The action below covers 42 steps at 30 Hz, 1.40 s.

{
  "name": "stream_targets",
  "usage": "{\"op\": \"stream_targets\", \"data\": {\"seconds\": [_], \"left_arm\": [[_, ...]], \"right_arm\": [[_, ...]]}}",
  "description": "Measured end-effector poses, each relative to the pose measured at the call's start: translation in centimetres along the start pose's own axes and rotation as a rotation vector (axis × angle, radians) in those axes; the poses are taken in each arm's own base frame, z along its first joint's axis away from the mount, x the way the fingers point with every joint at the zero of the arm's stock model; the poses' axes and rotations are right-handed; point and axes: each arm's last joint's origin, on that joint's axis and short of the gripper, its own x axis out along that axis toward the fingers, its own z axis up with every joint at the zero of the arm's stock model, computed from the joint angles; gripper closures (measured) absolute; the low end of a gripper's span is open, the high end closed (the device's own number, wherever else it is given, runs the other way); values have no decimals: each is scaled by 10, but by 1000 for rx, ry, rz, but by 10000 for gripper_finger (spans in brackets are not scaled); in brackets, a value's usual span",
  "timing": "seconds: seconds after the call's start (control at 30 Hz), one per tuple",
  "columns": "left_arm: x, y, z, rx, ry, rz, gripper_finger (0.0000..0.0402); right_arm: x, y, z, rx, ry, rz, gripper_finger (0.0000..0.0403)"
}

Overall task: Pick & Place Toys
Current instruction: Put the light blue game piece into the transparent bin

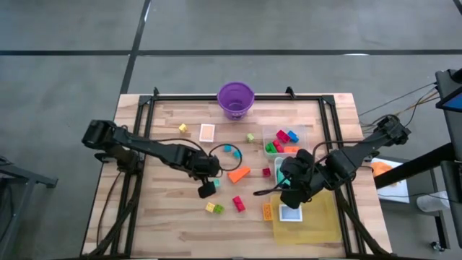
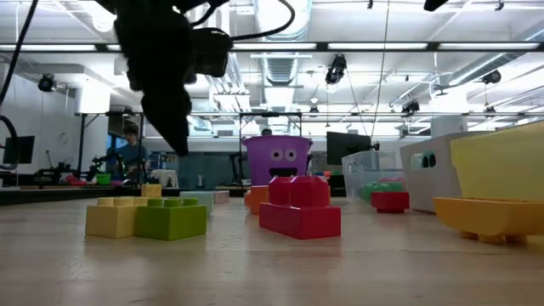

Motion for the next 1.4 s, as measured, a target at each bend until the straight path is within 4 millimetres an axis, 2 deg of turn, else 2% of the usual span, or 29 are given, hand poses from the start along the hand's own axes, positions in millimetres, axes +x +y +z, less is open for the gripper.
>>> {"op": "stream_targets", "data": {"seconds": [0.17,0.47,0.83,1.03,1.2,1.3,1.4], "left_arm": [[14,5,-9,93,7,22,46],[28,9,-14,145,-76,15,46],[38,0,-22,235,-108,4,46],[59,-5,-23,234,-90,51,46],[66,-4,-22,216,-100,79,47],[67,-5,-22,249,-99,75,58],[67,-5,-23,273,-95,77,93]], "right_arm": [[-1,0,0,10,-64,-32,133],[-4,2,-1,13,-177,-87,133],[-1,1,-2,46,-206,-110,133],[2,1,-3,53,-205,-112,133],[2,2,-3,62,-206,-101,133],[3,2,-4,61,-203,-102,133],[5,1,-5,56,-198,-108,133]]}}
